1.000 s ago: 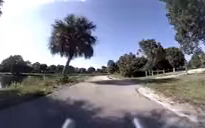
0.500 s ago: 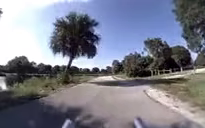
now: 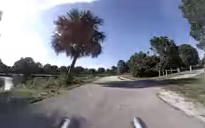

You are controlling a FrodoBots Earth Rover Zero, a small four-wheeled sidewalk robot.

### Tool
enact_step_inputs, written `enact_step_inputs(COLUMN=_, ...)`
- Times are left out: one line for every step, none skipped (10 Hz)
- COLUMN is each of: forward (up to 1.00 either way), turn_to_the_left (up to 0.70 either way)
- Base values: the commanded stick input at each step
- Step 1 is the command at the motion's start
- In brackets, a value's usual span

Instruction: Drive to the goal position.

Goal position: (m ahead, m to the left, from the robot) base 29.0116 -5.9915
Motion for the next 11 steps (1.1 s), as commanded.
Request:
enact_step_inputs(forward=0.85, turn_to_the_left=0.0)
enact_step_inputs(forward=0.85, turn_to_the_left=0.0)
enact_step_inputs(forward=0.85, turn_to_the_left=0.0)
enact_step_inputs(forward=0.85, turn_to_the_left=0.0)
enact_step_inputs(forward=0.85, turn_to_the_left=0.0)
enact_step_inputs(forward=0.85, turn_to_the_left=0.0)
enact_step_inputs(forward=0.85, turn_to_the_left=0.0)
enact_step_inputs(forward=0.85, turn_to_the_left=0.0)
enact_step_inputs(forward=0.85, turn_to_the_left=0.1)
enact_step_inputs(forward=0.85, turn_to_the_left=0.26)
enact_step_inputs(forward=0.85, turn_to_the_left=0.34)
